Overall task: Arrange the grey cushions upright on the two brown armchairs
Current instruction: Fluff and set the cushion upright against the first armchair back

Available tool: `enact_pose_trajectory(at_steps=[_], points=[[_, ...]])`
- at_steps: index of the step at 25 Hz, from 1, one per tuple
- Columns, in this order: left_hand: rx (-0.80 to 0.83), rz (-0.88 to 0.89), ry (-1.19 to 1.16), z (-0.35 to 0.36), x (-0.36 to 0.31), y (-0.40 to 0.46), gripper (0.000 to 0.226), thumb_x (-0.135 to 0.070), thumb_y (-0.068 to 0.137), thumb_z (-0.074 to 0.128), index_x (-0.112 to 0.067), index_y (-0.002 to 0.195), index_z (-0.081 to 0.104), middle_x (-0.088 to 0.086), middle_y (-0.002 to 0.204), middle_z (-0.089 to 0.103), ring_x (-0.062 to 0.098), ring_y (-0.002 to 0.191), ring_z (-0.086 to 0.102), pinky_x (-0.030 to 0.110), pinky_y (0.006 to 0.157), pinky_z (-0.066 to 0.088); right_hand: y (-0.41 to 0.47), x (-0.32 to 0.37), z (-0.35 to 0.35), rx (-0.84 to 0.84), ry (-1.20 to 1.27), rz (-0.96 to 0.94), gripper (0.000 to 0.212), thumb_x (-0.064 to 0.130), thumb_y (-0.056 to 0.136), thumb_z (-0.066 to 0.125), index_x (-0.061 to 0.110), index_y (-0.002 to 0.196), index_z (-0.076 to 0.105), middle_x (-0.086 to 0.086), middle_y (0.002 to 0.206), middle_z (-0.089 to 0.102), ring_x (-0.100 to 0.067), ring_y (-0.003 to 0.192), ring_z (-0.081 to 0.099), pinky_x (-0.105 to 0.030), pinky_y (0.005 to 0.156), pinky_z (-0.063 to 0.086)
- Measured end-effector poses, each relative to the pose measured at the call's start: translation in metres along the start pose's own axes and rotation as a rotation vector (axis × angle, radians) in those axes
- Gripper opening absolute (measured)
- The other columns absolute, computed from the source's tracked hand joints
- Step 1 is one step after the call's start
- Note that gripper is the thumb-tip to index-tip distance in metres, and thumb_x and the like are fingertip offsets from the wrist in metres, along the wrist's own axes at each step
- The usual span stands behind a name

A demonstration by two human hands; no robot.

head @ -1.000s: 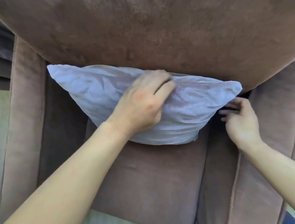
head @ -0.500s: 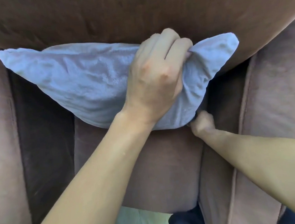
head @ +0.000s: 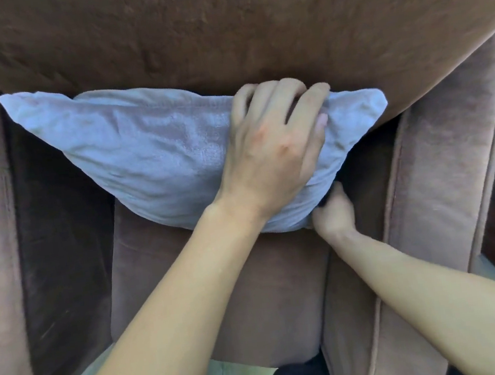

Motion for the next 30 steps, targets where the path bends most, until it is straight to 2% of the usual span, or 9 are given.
enact_pose_trajectory(at_steps=[3, 6, 10, 14, 17, 19, 23, 27, 30], points=[[-0.056, -0.088, -0.010, -0.018, 0.022, -0.015, 0.033, -0.002, 0.093, 0.052, -0.002, 0.119, 0.074, 0.015, 0.108, 0.072, 0.036, 0.101, 0.068, 0.055, 0.095, 0.049, -0.033, 0.062, -0.060, -0.227, 0.382, -0.310, 0.035, -0.011, 0.089, 0.051, 0.008, 0.116, 0.063, 0.007, 0.098, 0.067, 0.019, 0.082, 0.060, 0.000, 0.074, 0.041], [-0.056, -0.282, 0.141, -0.042, 0.066, -0.037, 0.043, 0.009, 0.082, 0.050, -0.004, 0.115, 0.074, 0.015, 0.109, 0.071, 0.037, 0.102, 0.065, 0.059, 0.097, 0.048, -0.054, 0.106, -0.103, -0.272, 0.680, -0.628, 0.042, -0.015, 0.080, 0.047, 0.010, 0.109, 0.064, -0.001, 0.099, 0.068, 0.005, 0.092, 0.065, -0.014, 0.085, 0.050], [0.150, -0.456, 0.368, -0.071, 0.132, -0.051, 0.057, 0.009, 0.073, 0.051, -0.005, 0.127, 0.062, 0.018, 0.122, 0.061, 0.040, 0.115, 0.057, 0.059, 0.107, 0.042, -0.063, 0.127, -0.116, -0.318, 0.570, -0.706, 0.017, -0.001, 0.093, 0.060, 0.004, 0.106, 0.070, -0.008, 0.097, 0.071, -0.009, 0.095, 0.068, -0.025, 0.089, 0.054], [0.392, -0.491, 0.664, -0.106, 0.202, -0.050, 0.037, 0.006, 0.078, 0.058, -0.001, 0.114, 0.065, 0.025, 0.106, 0.060, 0.048, 0.104, 0.056, 0.063, 0.112, 0.030, -0.062, 0.133, -0.127, -0.360, 0.485, -0.696, 0.012, 0.012, 0.100, 0.064, 0.014, 0.108, 0.072, 0.026, 0.093, 0.071, 0.006, 0.090, 0.065, -0.017, 0.087, 0.052], [0.438, -0.460, 0.629, -0.131, 0.232, -0.027, 0.025, 0.011, 0.071, 0.060, 0.002, 0.092, 0.071, 0.026, 0.083, 0.062, 0.048, 0.083, 0.058, 0.056, 0.087, 0.049, -0.067, 0.137, -0.138, -0.381, 0.423, -0.745, 0.011, 0.016, 0.101, 0.065, 0.021, 0.109, 0.072, 0.030, 0.093, 0.071, 0.005, 0.093, 0.066, -0.019, 0.089, 0.051], [0.408, -0.464, 0.577, -0.144, 0.242, -0.021, 0.028, 0.011, 0.069, 0.058, -0.001, 0.090, 0.073, 0.023, 0.083, 0.063, 0.046, 0.085, 0.056, 0.048, 0.071, 0.049, -0.069, 0.134, -0.139, -0.406, 0.435, -0.739, 0.012, 0.020, 0.101, 0.066, 0.022, 0.110, 0.072, 0.022, 0.098, 0.072, -0.002, 0.096, 0.068, -0.028, 0.091, 0.054], [0.259, -0.605, 0.491, -0.143, 0.240, -0.036, 0.038, 0.015, 0.073, 0.049, -0.001, 0.096, 0.074, 0.020, 0.093, 0.066, 0.043, 0.096, 0.054, 0.047, 0.072, 0.045, -0.064, 0.136, -0.136, -0.418, 0.397, -0.670, 0.015, 0.024, 0.101, 0.064, 0.021, 0.113, 0.073, 0.021, 0.097, 0.071, -0.006, 0.094, 0.068, -0.040, 0.092, 0.056], [0.078, -0.669, 0.412, -0.139, 0.244, -0.049, 0.044, 0.010, 0.086, 0.047, -0.001, 0.123, 0.068, 0.025, 0.122, 0.062, 0.045, 0.114, 0.054, 0.048, 0.091, 0.046, -0.072, 0.144, -0.129, -0.428, 0.316, -0.662, 0.016, 0.023, 0.101, 0.062, 0.022, 0.113, 0.072, 0.023, 0.093, 0.070, 0.002, 0.089, 0.065, -0.029, 0.090, 0.055], [-0.074, -0.809, 0.337, -0.150, 0.247, -0.065, 0.057, 0.010, 0.086, 0.046, -0.007, 0.139, 0.057, 0.022, 0.140, 0.053, 0.041, 0.128, 0.049, 0.039, 0.105, 0.041, -0.090, 0.155, -0.114, -0.532, 0.157, -0.708, 0.020, 0.017, 0.098, 0.058, 0.013, 0.111, 0.072, 0.000, 0.107, 0.072, -0.021, 0.102, 0.066, -0.037, 0.097, 0.050]])
Point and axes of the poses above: each hand's wrist, its own y-axis towards the middle knuckle, its own z-axis out of the palm, x = y × z, the point moved 4 cm from there along y, towards the middle knuckle
